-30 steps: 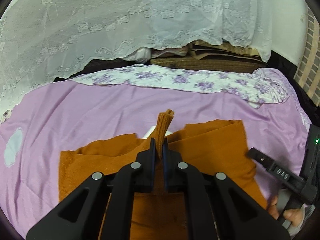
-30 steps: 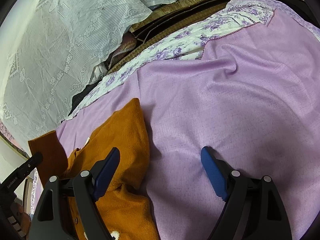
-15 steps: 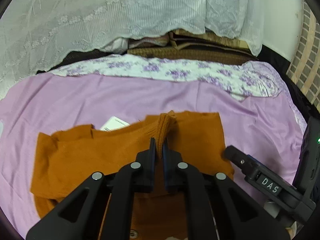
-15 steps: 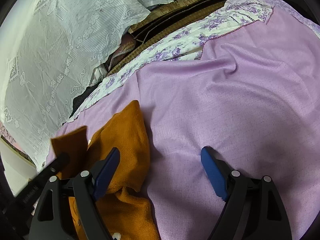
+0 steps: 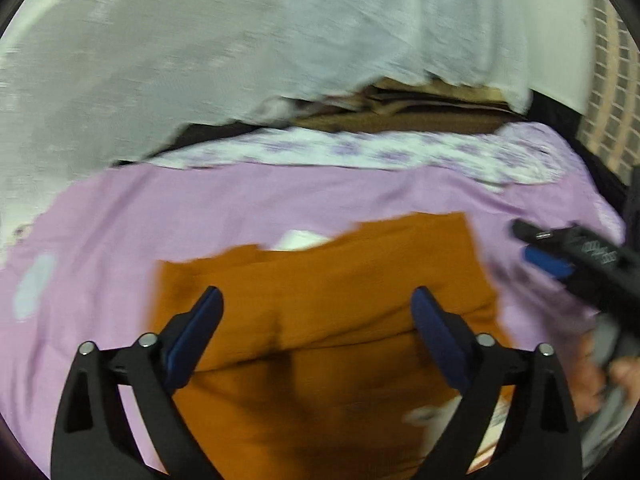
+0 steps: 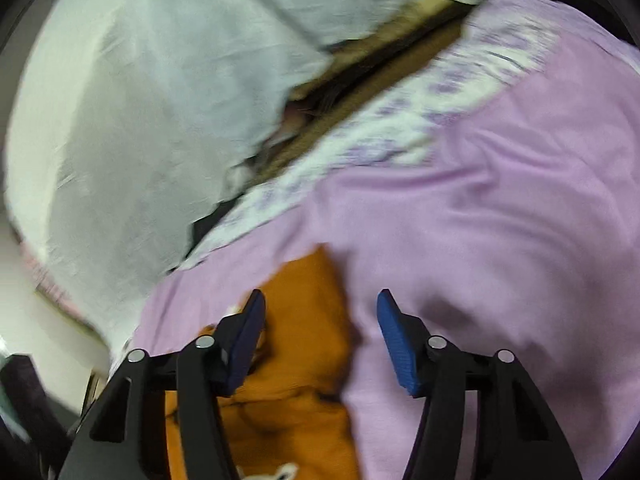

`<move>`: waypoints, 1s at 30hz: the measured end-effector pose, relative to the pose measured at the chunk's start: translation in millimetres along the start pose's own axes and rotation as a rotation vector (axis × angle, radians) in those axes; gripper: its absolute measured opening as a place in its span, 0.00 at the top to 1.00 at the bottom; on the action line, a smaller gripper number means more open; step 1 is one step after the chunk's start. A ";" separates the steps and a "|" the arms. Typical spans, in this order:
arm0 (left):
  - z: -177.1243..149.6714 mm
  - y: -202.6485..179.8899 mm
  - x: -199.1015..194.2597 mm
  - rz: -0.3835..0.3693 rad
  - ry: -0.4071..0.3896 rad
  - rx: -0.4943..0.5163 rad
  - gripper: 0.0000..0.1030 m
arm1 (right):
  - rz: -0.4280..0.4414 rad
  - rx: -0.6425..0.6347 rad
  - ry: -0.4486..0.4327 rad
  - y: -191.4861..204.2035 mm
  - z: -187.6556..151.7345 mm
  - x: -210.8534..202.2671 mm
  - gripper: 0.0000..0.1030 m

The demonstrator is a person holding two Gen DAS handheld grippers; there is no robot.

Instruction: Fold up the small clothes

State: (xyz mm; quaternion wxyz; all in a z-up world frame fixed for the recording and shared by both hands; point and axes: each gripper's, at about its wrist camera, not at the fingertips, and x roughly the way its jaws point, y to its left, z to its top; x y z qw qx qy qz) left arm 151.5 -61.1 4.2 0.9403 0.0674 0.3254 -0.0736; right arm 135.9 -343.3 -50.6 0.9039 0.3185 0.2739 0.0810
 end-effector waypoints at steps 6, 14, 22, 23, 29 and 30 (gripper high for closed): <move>-39.9 67.2 -5.0 0.143 0.084 -0.014 0.10 | 0.100 -0.034 0.195 22.7 -13.1 33.8 0.43; -84.2 117.1 49.3 0.194 0.257 -0.184 0.04 | 0.032 -0.081 0.288 44.2 -26.3 76.6 0.88; -84.0 125.6 38.1 0.182 0.261 -0.216 0.04 | -0.047 -0.104 0.258 15.7 -21.5 75.3 0.95; -82.7 127.0 31.9 0.178 0.246 -0.223 0.04 | -0.029 -0.096 0.252 14.6 -20.1 71.1 0.90; -44.3 124.2 -0.9 0.192 0.076 -0.216 0.04 | 0.001 -0.137 0.060 35.4 -2.7 30.7 0.83; -35.5 122.2 6.3 0.192 0.088 -0.216 0.04 | 0.036 -0.150 0.090 43.6 -3.4 35.1 0.83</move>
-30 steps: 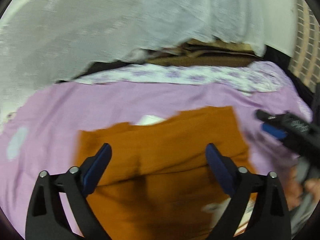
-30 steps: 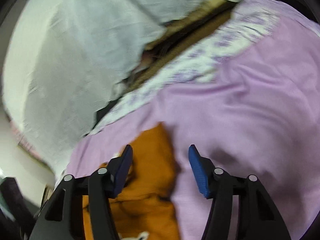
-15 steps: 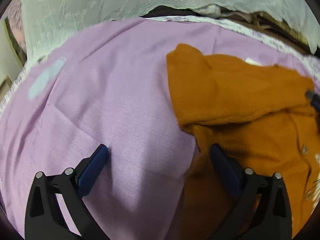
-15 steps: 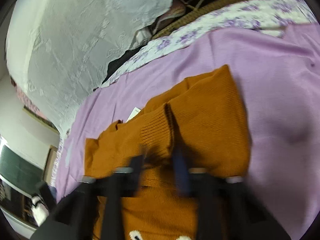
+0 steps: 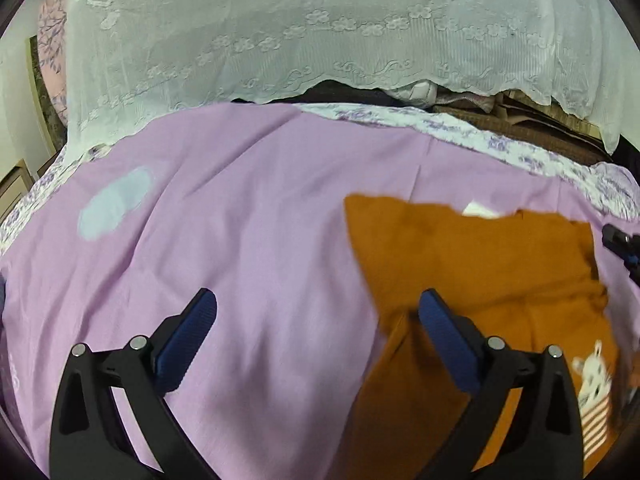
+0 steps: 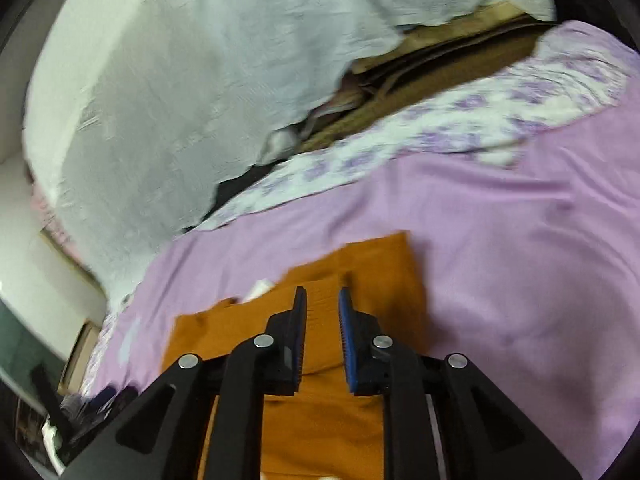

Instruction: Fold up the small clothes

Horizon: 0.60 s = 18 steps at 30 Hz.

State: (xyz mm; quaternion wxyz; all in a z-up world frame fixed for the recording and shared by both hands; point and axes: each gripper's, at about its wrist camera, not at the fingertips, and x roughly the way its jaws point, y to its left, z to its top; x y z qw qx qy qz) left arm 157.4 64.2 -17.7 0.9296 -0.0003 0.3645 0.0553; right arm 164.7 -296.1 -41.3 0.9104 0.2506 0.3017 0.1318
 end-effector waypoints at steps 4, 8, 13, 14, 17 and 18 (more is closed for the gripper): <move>15.1 -10.5 49.4 0.100 0.117 -0.007 0.04 | 0.011 -0.049 0.079 21.1 -3.0 29.0 0.83; 2.7 14.2 94.5 0.182 0.196 -0.080 0.04 | -0.121 -0.062 0.188 11.5 -10.3 69.8 0.83; 9.9 32.3 83.3 0.212 0.177 -0.153 0.09 | -0.083 -0.018 0.122 13.9 2.8 60.5 0.78; 12.3 29.7 77.6 0.162 0.165 -0.153 0.09 | -0.088 -0.039 0.116 19.7 4.3 59.9 0.72; 22.1 15.2 65.1 0.046 0.138 -0.144 0.09 | -0.107 -0.077 0.152 30.6 9.1 79.3 0.68; 26.6 3.3 63.7 0.051 0.121 -0.098 0.09 | -0.134 -0.082 0.183 28.1 9.6 91.4 0.68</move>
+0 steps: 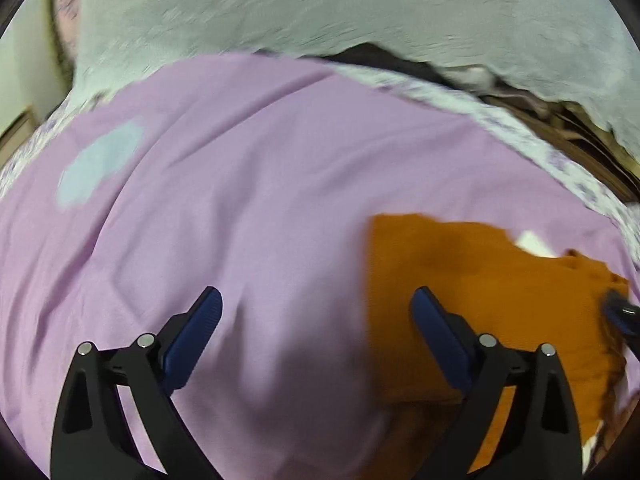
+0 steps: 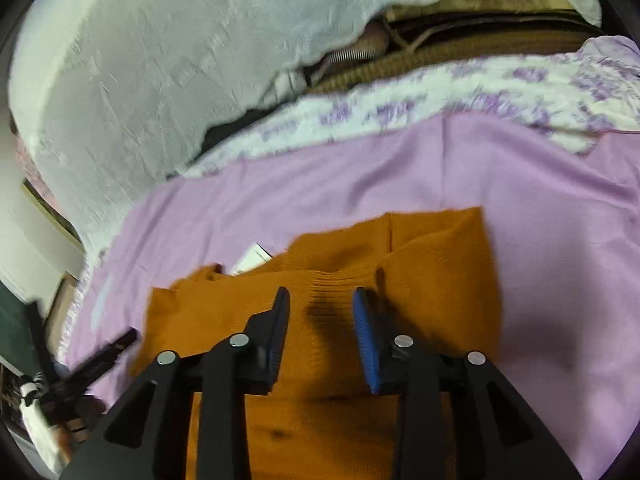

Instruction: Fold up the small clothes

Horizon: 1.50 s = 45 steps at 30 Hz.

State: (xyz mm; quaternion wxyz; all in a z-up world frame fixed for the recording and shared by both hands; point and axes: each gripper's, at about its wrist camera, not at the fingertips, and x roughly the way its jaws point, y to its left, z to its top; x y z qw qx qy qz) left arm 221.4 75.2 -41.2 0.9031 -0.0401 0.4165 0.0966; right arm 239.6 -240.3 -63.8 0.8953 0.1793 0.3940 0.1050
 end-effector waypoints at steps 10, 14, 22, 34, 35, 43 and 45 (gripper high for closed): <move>-14.4 4.4 5.6 -0.033 0.014 0.006 0.05 | -0.001 -0.134 -0.072 12.9 -21.7 -34.0 0.66; -39.4 0.1 10.3 -0.021 0.066 0.076 0.04 | -0.073 -0.185 0.007 12.2 -43.0 -19.9 0.63; -61.0 20.5 -21.8 -0.177 0.064 0.003 0.05 | -0.042 -0.181 -0.070 9.3 -70.0 -73.1 0.60; -141.2 27.2 -79.4 -0.207 0.086 0.095 0.04 | -0.058 -0.235 0.012 2.0 -150.3 -125.5 0.47; -148.0 30.7 -85.0 -0.243 0.090 0.093 0.04 | -0.065 -0.243 0.031 -1.2 -158.3 -126.9 0.46; -193.6 41.6 -119.8 -0.433 0.104 0.104 0.04 | -0.050 -0.239 -0.101 -8.7 -194.9 -184.2 0.41; -197.5 49.0 -121.0 -0.480 0.115 0.067 0.04 | -0.037 -0.179 -0.090 -26.0 -201.9 -190.7 0.41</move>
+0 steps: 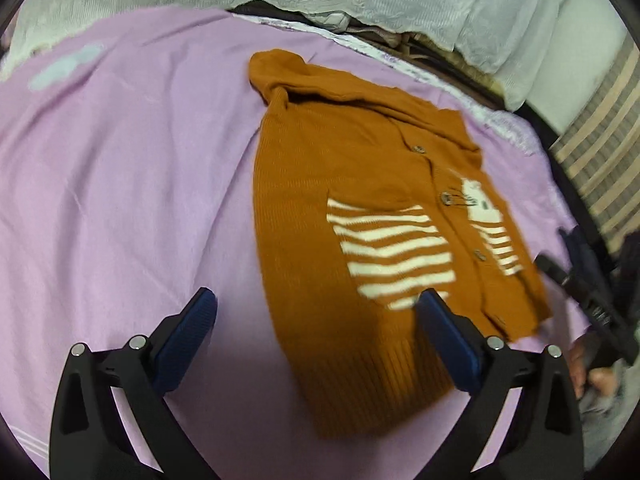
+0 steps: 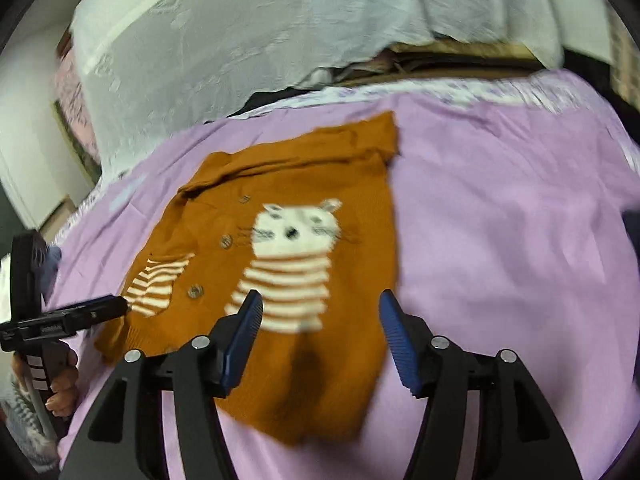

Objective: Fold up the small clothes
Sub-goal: 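Close the left tool on the hem while the right tool grasps the hem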

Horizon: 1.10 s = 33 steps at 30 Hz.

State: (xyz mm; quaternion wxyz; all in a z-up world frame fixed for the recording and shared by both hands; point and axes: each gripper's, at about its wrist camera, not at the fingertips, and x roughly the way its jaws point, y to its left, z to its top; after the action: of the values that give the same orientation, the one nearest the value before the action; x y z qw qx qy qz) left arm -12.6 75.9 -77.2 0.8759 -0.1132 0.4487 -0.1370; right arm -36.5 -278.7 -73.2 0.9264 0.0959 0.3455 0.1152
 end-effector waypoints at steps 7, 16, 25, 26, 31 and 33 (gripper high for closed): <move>2.4 6.2 -0.5 -0.061 -0.009 -0.048 0.05 | 0.082 0.162 0.039 -32.9 -14.7 -3.6 0.41; 8.4 -0.3 16.1 -0.047 0.030 -0.024 0.05 | 0.113 0.158 0.107 -28.7 -8.6 19.6 0.39; 5.1 -3.5 13.0 -0.071 0.022 -0.006 0.29 | 0.250 0.110 0.171 -7.7 -16.0 23.1 0.51; 6.9 -1.9 15.6 -0.077 0.027 -0.015 0.29 | 0.267 0.139 0.177 -10.8 -12.8 27.3 0.55; 7.7 -0.4 13.9 -0.087 0.009 -0.035 0.42 | 0.304 0.229 0.191 -23.9 -10.9 35.4 0.86; 5.3 -3.6 10.1 -0.078 -0.007 -0.017 0.59 | 0.303 0.200 0.173 -18.3 -12.9 29.4 0.89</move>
State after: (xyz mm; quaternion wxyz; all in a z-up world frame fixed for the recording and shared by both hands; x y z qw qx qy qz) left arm -3.0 69.4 -80.7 0.8704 -0.1385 0.4421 -0.1667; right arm -20.8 -286.8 -105.6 0.8512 0.2279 0.4152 0.2260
